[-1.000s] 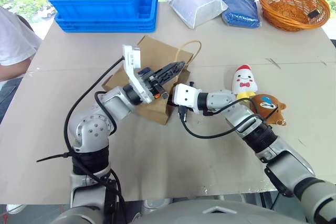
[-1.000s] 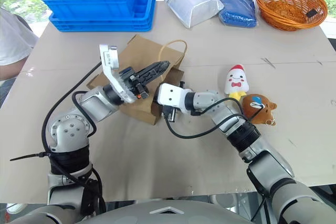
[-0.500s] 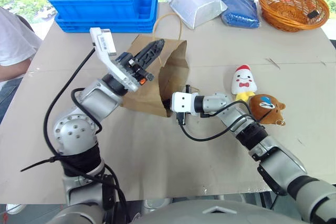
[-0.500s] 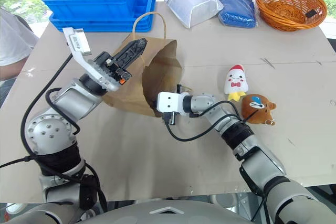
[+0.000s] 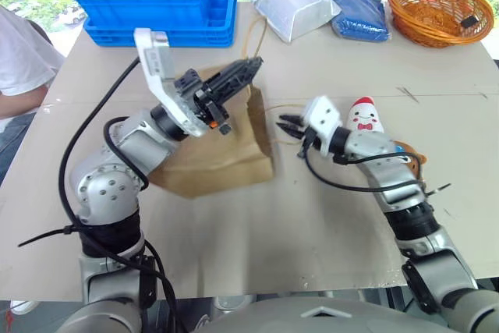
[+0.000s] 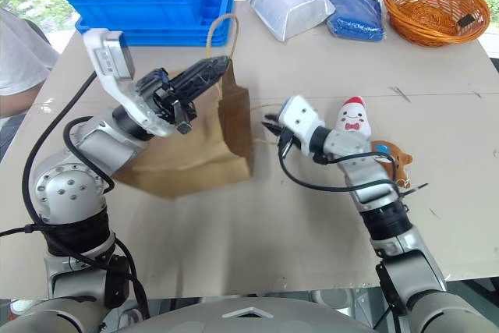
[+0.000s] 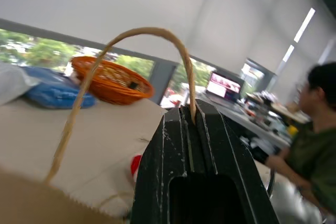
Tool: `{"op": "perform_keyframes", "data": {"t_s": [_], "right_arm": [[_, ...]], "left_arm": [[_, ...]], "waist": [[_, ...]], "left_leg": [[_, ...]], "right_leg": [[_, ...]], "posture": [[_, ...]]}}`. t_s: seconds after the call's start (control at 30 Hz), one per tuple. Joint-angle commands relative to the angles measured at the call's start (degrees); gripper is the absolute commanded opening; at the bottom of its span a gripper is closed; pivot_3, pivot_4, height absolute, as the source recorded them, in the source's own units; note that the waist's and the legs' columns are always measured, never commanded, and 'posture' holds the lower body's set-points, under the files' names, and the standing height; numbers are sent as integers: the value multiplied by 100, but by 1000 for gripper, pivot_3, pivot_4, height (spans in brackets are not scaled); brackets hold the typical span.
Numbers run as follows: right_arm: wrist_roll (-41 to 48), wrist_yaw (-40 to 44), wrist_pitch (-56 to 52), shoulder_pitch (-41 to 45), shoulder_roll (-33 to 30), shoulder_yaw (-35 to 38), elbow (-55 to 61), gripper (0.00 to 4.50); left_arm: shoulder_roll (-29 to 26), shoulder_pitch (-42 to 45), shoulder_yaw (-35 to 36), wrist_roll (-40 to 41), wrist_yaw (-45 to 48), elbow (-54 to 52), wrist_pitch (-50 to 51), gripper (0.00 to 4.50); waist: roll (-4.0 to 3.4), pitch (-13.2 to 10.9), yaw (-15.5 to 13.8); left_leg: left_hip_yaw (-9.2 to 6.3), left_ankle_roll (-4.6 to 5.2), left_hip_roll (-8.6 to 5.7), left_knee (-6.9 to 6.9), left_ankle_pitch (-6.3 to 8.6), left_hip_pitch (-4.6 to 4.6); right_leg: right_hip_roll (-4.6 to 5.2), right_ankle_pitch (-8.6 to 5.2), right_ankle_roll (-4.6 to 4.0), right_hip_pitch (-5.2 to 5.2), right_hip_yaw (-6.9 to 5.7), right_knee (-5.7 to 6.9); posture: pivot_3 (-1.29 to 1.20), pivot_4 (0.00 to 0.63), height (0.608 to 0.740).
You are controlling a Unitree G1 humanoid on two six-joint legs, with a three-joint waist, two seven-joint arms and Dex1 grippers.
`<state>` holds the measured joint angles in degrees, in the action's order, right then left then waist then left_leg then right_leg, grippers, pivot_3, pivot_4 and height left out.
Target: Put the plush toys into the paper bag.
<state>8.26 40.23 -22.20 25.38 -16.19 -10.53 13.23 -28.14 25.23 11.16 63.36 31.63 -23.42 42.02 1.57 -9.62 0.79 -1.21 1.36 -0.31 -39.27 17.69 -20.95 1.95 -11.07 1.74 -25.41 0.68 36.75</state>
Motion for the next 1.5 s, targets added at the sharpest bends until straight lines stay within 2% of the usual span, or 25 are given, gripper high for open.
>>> {"op": "perform_keyframes", "data": {"t_s": [0.03,0.07,0.1,0.13,0.2,0.27,0.37,0.53,0.73,0.87,1.03,1.2,1.33,1.4,1.43,1.5], "right_arm": [[707,-349,-1592,-416,-420,799,1949,2343],[869,-456,-1958,-519,-519,1015,2321,2844],[997,-528,-2287,-638,-665,1224,2678,3143],[1055,-620,-2493,-729,-789,1409,2966,3762],[1252,-917,-2942,-784,-840,1938,3340,4453],[1522,-970,-3268,-826,-978,2335,3538,4453],[1740,-615,-3610,-1139,-1758,2771,3604,4453],[1532,-392,-3467,-1814,-2793,2983,3226,4453],[1482,660,-2996,-3053,-3918,3277,2838,4453],[1572,578,-3164,-3080,-4035,3179,2718,4453],[1544,269,-3411,-3002,-3866,2908,2682,4453],[940,-526,-3181,-2756,-3275,1723,2276,4453],[525,-823,-3038,-2791,-3226,1321,2010,2573],[414,-865,-2976,-2893,-3281,1337,2013,1783],[374,-866,-2960,-2949,-3326,1368,2048,1228],[409,-850,-2989,-3069,-3356,1653,2180,400]], "left_arm": [[-44,244,-194,-481,676,330,-428,0],[-15,275,-232,-560,756,407,-480,0],[1,300,-276,-641,848,472,-529,0],[11,320,-316,-721,943,533,-579,0],[6,353,-398,-896,1177,663,-689,0],[-17,392,-460,-1043,1402,758,-783,0],[-200,636,-561,-1297,2008,1049,-960,0],[-633,1249,-747,-1525,3103,1460,-1061,0],[-1504,2360,-1220,-1976,4969,2121,-1184,0],[-1704,2684,-1434,-2522,5684,2565,-1711,0],[-1784,2767,-1449,-2906,5960,2856,-2083,0],[-1344,1796,-1053,-2822,4548,1918,-1799,0],[-968,1043,-644,-2468,3359,924,-1210,0],[-848,726,-496,-2391,3005,685,-1126,0],[-796,592,-437,-2326,2868,594,-1078,0],[-699,389,-351,-2184,2643,459,-972,0]], "waist": [[-1,-1,-26],[-1,-1,-39],[-1,-1,-42],[-1,-1,-43],[-1,-1,-16],[-1,-1,-2],[-2,-1,-10],[0,-3,-8],[2,-8,-24],[-3,-7,6],[3,-11,0],[2,-8,0],[11,-7,-20],[13,-5,-21],[11,-4,-25],[15,-2,-27]], "left_leg": [[-4,0,-1,0,0,-2],[-8,1,-2,0,0,-3],[-11,1,-3,-1,0,-5],[-9,2,-4,-1,0,-6],[-5,4,-6,-2,1,-6],[1,22,-6,-2,11,-3],[0,27,-7,-1,13,-1],[-2,32,-20,-2,15,-4],[4,34,-19,-3,16,-10],[15,41,-10,-4,21,8],[23,44,-2,-7,22,9],[25,52,7,-6,27,9],[26,55,14,-17,29,-6],[22,55,14,-17,29,-1],[22,55,13,-16,29,5],[18,55,13,-15,30,19]], "right_leg": [[-1,0,0,0,-4,0],[-1,-1,-1,2,-9,-1],[-1,-1,-1,3,-14,-2],[0,-1,-1,3,-16,-4],[0,-1,0,4,-19,-6],[-2,-1,1,4,-18,-5],[-7,-2,1,5,-20,-4],[-10,-3,2,10,-28,-12],[-19,-8,10,10,-32,-16],[-21,-10,13,27,-15,-33],[-30,-10,14,25,-5,-33],[-28,-15,21,25,1,-35],[-13,-15,26,16,11,-30],[-9,-15,26,22,12,-33],[-8,-16,26,26,12,-33],[-7,-16,26,38,13,-32]], "posture": [[0,150,740],[0,150,740],[0,150,740],[0,150,740],[0,150,740],[0,150,740],[0,150,740],[0,150,740],[0,150,740],[0,150,740],[0,150,740],[0,150,740],[0,150,740],[0,150,740],[0,150,740],[0,150,740]]}}
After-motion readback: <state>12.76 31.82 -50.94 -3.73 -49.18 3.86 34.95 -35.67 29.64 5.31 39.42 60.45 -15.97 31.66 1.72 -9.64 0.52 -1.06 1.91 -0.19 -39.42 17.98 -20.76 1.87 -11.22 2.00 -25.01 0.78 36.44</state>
